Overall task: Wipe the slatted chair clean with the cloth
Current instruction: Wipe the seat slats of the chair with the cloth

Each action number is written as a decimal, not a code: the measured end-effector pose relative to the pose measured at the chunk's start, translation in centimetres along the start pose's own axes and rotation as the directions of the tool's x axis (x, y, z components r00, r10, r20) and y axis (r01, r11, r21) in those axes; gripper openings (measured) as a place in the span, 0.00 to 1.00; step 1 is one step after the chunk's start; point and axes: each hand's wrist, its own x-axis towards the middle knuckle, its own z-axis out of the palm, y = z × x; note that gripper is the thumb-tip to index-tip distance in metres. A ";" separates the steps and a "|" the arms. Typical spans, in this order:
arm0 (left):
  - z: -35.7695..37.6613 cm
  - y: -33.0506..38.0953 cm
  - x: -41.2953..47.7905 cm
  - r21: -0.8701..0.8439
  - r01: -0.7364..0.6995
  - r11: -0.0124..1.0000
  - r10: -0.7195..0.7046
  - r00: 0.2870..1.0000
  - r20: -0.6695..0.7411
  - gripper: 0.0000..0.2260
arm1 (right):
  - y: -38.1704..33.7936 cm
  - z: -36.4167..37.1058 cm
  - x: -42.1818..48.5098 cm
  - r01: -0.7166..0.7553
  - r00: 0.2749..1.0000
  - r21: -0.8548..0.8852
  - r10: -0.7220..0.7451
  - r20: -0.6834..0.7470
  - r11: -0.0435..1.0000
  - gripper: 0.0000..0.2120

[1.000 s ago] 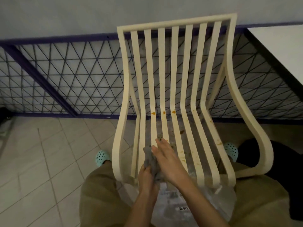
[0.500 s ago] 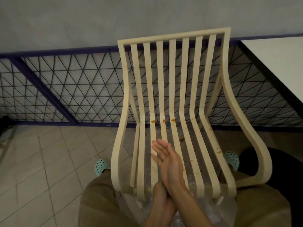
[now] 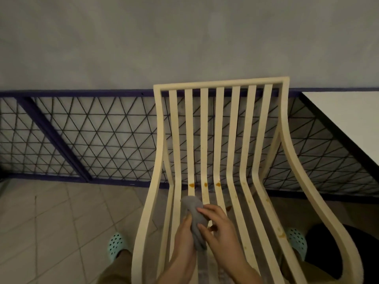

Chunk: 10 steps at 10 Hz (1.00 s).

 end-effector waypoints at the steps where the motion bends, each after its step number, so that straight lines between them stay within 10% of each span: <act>1: 1.4 3.1 0.9 0.289 0.203 0.936 -0.160 0.974 -0.163 0.17 | 0.2 -0.5 3.6 0.035 0.999 -0.007 -0.035 0.024 0.999 0.22; 2: 1.5 4.6 6.0 0.293 0.255 0.922 -0.223 0.965 -0.136 0.16 | -0.1 -1.7 8.8 0.085 0.996 -0.056 -0.083 0.041 0.995 0.20; 4: 1.4 17.1 18.0 0.660 -0.100 0.745 0.172 0.984 -0.045 0.12 | -5.5 -5.9 24.9 0.333 0.929 -0.318 -0.366 -0.052 0.888 0.11; 6: -1.0 24.1 29.4 0.767 -0.269 0.582 0.590 0.789 -0.172 0.17 | -11.4 -6.0 36.3 0.509 0.781 -0.635 -0.622 0.057 0.581 0.14; 7: -2.3 20.6 31.1 0.759 -0.172 0.628 0.477 0.856 -0.200 0.15 | -12.9 -4.0 40.3 0.581 0.685 -0.709 -0.711 0.160 0.400 0.10; 10: -3.4 15.3 32.1 0.806 -0.292 0.516 0.639 0.757 -0.135 0.14 | -4.1 1.7 39.1 0.645 0.712 -0.753 -0.463 0.528 0.133 0.15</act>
